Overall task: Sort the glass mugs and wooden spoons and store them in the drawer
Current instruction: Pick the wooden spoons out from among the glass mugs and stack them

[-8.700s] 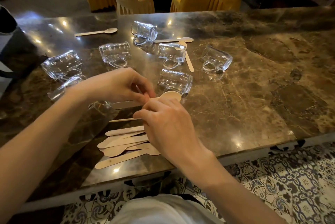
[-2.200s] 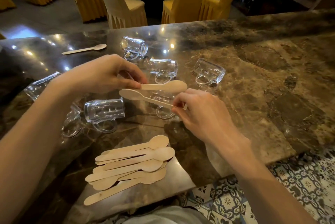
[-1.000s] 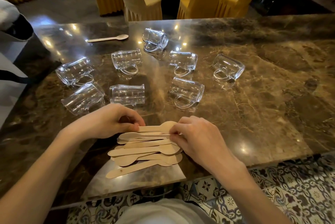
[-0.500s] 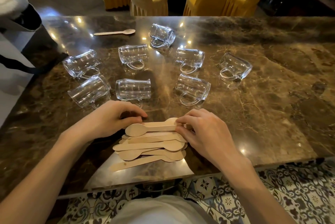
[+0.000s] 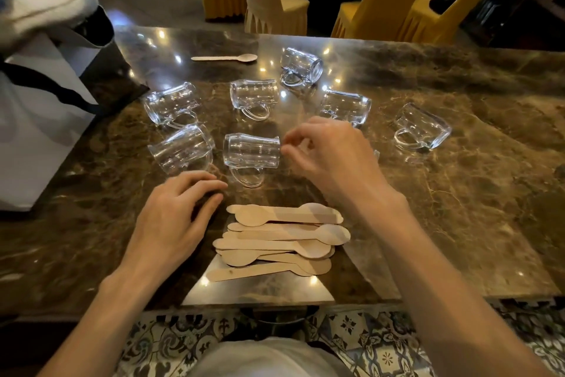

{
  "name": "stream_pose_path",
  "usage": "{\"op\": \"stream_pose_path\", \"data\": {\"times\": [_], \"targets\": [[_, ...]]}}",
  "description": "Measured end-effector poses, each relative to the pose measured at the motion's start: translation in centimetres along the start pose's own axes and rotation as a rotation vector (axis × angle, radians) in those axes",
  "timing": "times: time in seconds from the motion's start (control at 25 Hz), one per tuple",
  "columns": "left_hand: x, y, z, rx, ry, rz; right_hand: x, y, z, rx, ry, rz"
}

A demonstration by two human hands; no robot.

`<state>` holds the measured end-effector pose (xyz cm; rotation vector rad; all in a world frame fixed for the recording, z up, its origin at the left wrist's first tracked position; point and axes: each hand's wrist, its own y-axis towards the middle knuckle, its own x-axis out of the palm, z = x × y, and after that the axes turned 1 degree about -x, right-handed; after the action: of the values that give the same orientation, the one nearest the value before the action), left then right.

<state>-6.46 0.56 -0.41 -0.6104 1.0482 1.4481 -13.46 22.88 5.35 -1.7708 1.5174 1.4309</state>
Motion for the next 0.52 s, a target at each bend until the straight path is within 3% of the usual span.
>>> {"op": "stream_pose_path", "data": {"times": [0.24, 0.52], "targets": [[1.5, -2.0, -0.9, -0.127, 0.126, -0.01, 1.0, 7.5, -1.1, -0.03, -0.001, -0.019], [2.3, -1.0, -0.9, -0.135, 0.145, 0.035, 2.8, 13.9, -1.9, -0.061, -0.071, -0.066]]}}
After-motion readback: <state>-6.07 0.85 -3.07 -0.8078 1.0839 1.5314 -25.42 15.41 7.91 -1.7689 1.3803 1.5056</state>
